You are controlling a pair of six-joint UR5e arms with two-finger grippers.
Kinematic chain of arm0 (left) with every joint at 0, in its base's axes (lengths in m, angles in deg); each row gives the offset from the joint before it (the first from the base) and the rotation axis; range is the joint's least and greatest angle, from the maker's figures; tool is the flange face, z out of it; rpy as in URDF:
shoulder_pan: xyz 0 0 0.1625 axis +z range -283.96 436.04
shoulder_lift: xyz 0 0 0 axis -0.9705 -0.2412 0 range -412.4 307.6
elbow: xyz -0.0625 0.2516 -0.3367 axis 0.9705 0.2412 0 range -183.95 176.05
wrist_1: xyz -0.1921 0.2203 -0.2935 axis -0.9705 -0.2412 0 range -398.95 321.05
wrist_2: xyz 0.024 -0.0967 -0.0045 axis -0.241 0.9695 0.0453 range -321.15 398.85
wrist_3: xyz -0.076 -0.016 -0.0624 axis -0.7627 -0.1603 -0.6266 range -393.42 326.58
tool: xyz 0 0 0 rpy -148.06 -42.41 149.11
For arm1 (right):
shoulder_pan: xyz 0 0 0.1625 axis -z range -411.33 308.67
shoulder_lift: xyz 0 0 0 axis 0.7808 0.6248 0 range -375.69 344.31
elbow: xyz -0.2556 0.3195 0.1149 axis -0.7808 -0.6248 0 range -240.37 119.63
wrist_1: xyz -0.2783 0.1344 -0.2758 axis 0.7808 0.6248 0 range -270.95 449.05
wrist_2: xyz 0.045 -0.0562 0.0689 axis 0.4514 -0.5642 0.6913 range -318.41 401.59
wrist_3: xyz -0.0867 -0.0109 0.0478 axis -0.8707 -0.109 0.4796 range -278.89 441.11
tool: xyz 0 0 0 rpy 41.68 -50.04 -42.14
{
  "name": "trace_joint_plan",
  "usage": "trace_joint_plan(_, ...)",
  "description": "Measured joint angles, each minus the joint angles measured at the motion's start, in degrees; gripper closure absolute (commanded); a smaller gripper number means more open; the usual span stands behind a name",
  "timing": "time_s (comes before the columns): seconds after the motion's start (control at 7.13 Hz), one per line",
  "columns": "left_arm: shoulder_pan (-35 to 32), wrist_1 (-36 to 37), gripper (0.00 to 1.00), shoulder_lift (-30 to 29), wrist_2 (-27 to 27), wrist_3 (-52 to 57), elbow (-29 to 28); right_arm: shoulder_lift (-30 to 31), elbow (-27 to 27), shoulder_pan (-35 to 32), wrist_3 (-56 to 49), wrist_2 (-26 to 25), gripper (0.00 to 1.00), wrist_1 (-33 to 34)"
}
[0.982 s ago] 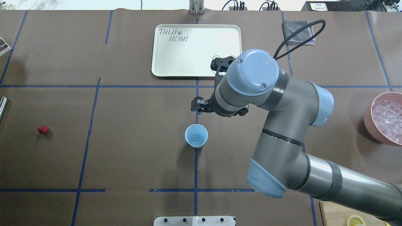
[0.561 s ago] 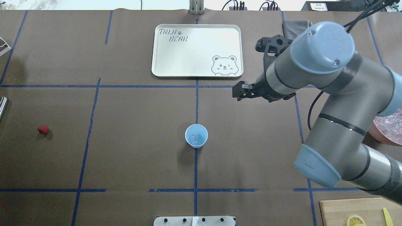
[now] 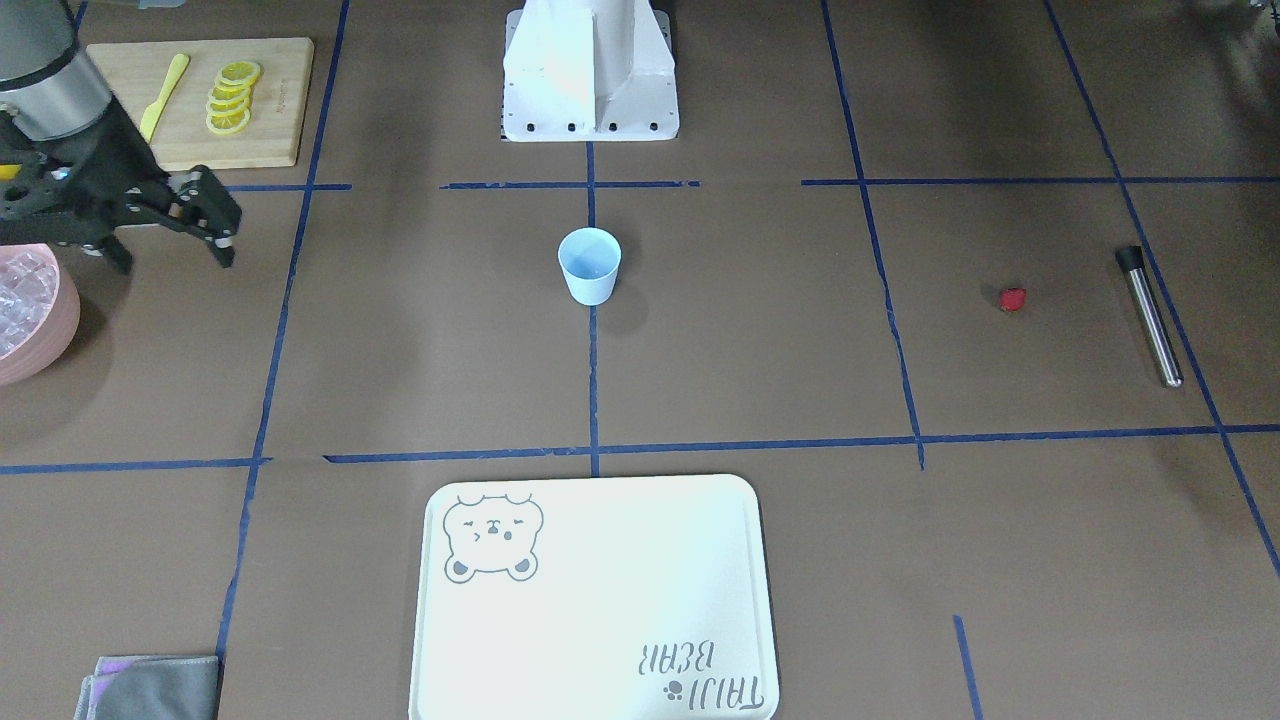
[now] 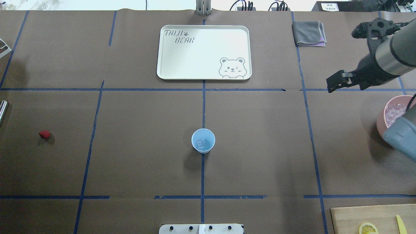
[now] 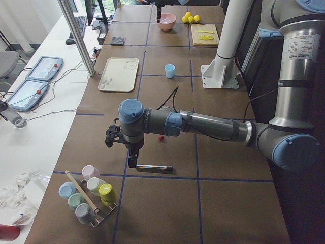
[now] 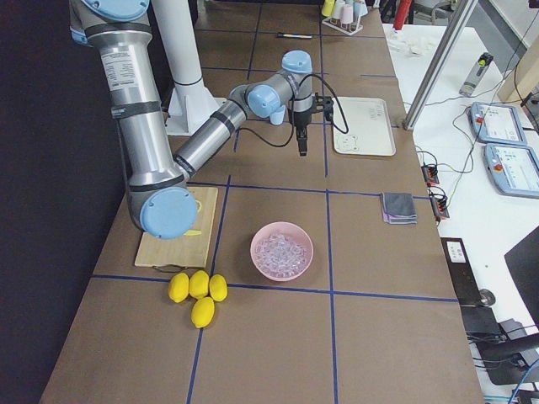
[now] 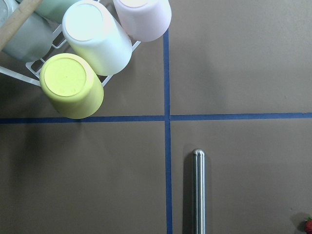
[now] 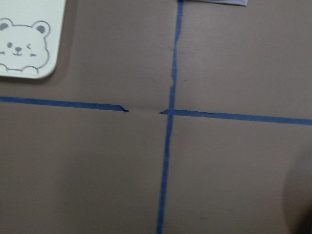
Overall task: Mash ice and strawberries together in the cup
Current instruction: 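Move the right gripper back to the pink ice bowl, then lower the right gripper into the ice cubes in the bowl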
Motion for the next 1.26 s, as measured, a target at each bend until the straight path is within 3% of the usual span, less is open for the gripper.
trace_joint_plan(0.56,0.03,0.03,0.0,0.31,0.0,-0.02,0.48,13.13,-4.61,-12.93,-27.7,7.49,0.01,-5.16)
trace_joint_plan(1.26,0.07,-0.06,0.0,0.45,0.0,-1.48,0.69,14.84,-16.65,-14.37,-33.36,7.93,0.11,-14.78)
